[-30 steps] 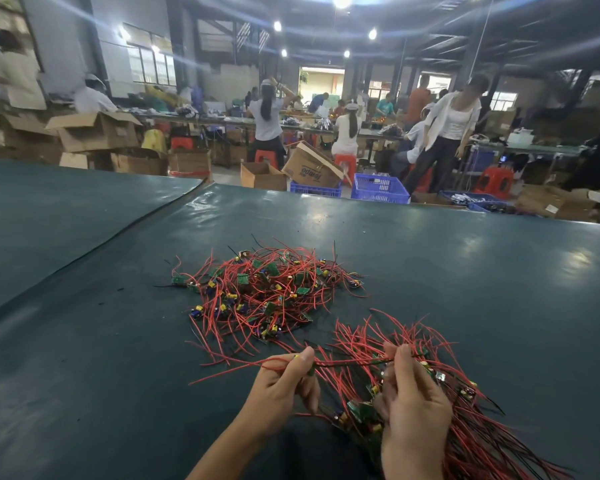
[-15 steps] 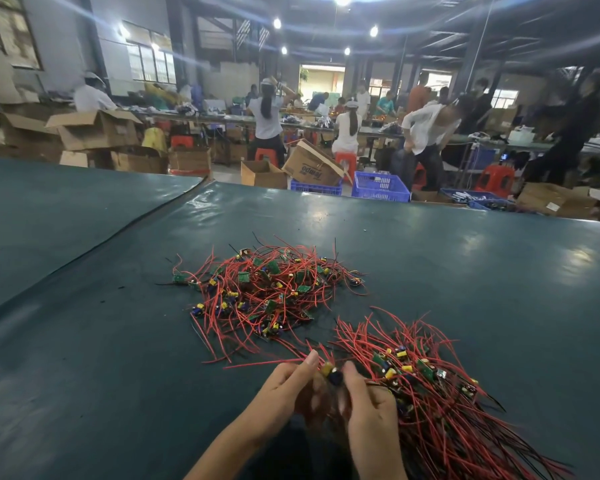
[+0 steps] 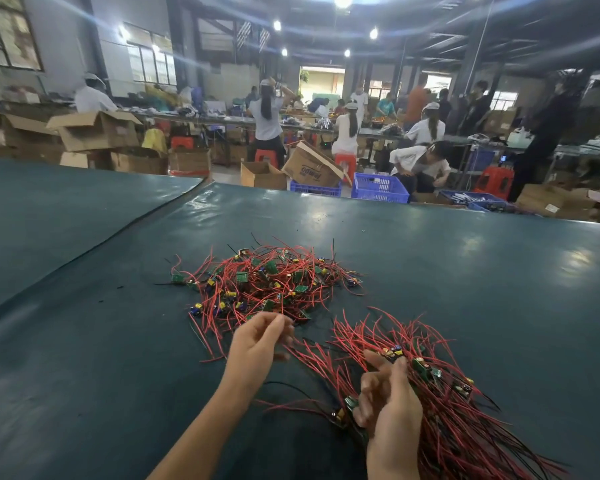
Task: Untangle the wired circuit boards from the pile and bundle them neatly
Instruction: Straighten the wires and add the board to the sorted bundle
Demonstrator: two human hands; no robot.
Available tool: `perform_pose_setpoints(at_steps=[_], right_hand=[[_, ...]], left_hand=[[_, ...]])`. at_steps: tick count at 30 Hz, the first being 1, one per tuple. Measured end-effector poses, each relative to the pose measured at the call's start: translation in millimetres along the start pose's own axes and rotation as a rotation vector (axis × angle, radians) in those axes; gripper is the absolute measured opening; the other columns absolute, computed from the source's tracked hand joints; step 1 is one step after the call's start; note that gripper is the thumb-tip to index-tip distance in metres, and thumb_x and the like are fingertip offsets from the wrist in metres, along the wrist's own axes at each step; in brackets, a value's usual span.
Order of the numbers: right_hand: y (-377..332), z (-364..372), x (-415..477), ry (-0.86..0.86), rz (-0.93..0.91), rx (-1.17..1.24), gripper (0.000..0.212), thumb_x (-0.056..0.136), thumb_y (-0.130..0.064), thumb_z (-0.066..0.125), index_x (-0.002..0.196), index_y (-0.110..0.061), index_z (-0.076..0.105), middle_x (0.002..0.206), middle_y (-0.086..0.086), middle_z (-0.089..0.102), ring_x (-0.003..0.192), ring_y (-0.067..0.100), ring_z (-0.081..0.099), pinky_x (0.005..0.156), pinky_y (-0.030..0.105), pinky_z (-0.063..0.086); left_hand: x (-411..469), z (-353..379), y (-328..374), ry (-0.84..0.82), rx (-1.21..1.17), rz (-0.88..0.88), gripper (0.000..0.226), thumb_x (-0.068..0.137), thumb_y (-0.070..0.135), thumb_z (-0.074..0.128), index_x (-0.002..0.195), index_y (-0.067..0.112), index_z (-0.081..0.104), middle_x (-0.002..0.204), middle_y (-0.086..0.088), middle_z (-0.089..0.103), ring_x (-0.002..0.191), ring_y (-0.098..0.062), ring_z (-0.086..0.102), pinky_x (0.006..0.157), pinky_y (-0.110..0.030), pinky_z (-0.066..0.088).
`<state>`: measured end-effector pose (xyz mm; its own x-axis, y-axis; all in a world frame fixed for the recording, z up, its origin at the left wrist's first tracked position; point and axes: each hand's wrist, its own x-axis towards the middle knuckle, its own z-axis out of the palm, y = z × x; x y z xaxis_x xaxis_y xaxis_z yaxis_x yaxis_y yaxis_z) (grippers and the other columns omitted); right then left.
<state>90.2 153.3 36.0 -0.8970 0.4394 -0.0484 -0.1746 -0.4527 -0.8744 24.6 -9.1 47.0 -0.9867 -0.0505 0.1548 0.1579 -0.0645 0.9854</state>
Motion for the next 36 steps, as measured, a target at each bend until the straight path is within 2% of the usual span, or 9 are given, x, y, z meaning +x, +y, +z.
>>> perform_pose_setpoints(at_steps=[3,7,10,12,16,20,24,31,36], right_hand=[[4.7,3.5,-4.5,-0.054,-0.059,-0.125,0.046,0.082,-0.05,0.047,0.091,-0.011,0.07,0.053,0.001,0.049,0.036,0.009,0.032,0.035,0.023,0.025],[11.3,5.6,-10.1,-0.14,-0.133,-0.289,0.037,0.085,-0.047,0.047,0.082,-0.02,0.072,0.054,-0.003,0.05,0.044,0.007,0.038,0.044,0.018,0.032],[15.2,5.4,-10.4,-0.161,-0.17,-0.352,0.04,0.088,-0.04,0.049,0.077,-0.006,0.067,0.055,-0.004,0.051,0.048,0.005,0.041,0.052,0.02,0.034],[15.9,5.8,-11.3,-0.17,-0.187,-0.374,0.034,0.091,-0.036,0.051,0.076,-0.01,0.068,0.053,-0.003,0.047,0.047,0.006,0.038,0.048,0.019,0.033],[16.8,4.3,-9.8,-0.165,-0.209,-0.396,0.03,0.095,-0.027,0.052,0.074,-0.015,0.069,0.053,-0.002,0.048,0.048,0.008,0.041,0.049,0.02,0.034],[19.6,4.5,-6.9,-0.155,-0.243,-0.433,0.034,0.097,-0.021,0.052,0.072,-0.002,0.065,0.055,-0.004,0.055,0.056,0.003,0.051,0.06,0.022,0.042],[20.2,5.4,-8.8,-0.158,-0.245,-0.424,0.028,0.096,-0.021,0.055,0.074,-0.015,0.071,0.051,-0.004,0.05,0.051,0.007,0.047,0.051,0.017,0.041],[21.7,3.3,-11.3,-0.177,-0.248,-0.469,0.027,0.095,-0.022,0.056,0.074,-0.021,0.072,0.05,-0.004,0.05,0.049,0.005,0.046,0.049,0.017,0.04],[21.1,1.7,-13.1,-0.195,-0.27,-0.502,0.025,0.094,-0.021,0.056,0.075,-0.02,0.072,0.05,-0.005,0.05,0.047,0.002,0.044,0.048,0.014,0.039]], left_hand=[[22.6,-7.7,0.5,0.101,0.465,0.163,0.016,0.096,0.013,0.052,0.101,0.019,0.066,0.097,-0.003,0.067,0.078,-0.014,0.058,0.068,-0.024,0.05],[47.2,-9.2,-6.9,0.041,0.967,0.243,0.044,0.096,0.01,0.043,0.14,0.008,0.044,0.147,-0.008,0.04,0.136,-0.023,0.032,0.113,-0.035,0.026],[58.0,-5.4,-8.3,-0.055,1.23,0.101,0.056,0.096,0.015,0.04,0.15,0.012,0.025,0.157,-0.01,0.022,0.144,-0.03,0.018,0.115,-0.045,0.02],[61.3,-3.3,-11.5,-0.123,1.315,0.001,0.061,0.095,0.017,0.041,0.151,0.015,0.018,0.155,-0.011,0.026,0.142,-0.033,0.022,0.113,-0.049,0.023],[61.1,-5.1,-21.5,-0.063,1.255,0.0,0.056,0.093,0.018,0.046,0.147,0.017,0.028,0.141,-0.011,0.043,0.131,-0.032,0.034,0.106,-0.045,0.034],[53.2,-9.3,-28.5,0.098,1.146,0.178,0.025,0.095,0.023,0.051,0.119,0.017,0.055,0.119,-0.004,0.057,0.113,-0.024,0.046,0.093,-0.036,0.044],[39.0,-14.6,-30.4,0.195,1.07,0.301,0.01,0.093,0.025,0.059,0.099,0.019,0.064,0.1,0.003,0.064,0.095,-0.019,0.056,0.072,-0.031,0.048],[13.9,-26.7,-41.5,0.282,1.013,0.322,0.015,0.091,0.022,0.063,0.102,0.013,0.068,0.105,-0.002,0.065,0.095,-0.024,0.058,0.079,-0.038,0.045],[-4.1,-26.5,-27.8,0.412,0.926,0.639,0.01,0.088,0.029,0.064,0.092,0.022,0.069,0.096,0.011,0.066,0.095,-0.011,0.055,0.081,-0.027,0.031]])
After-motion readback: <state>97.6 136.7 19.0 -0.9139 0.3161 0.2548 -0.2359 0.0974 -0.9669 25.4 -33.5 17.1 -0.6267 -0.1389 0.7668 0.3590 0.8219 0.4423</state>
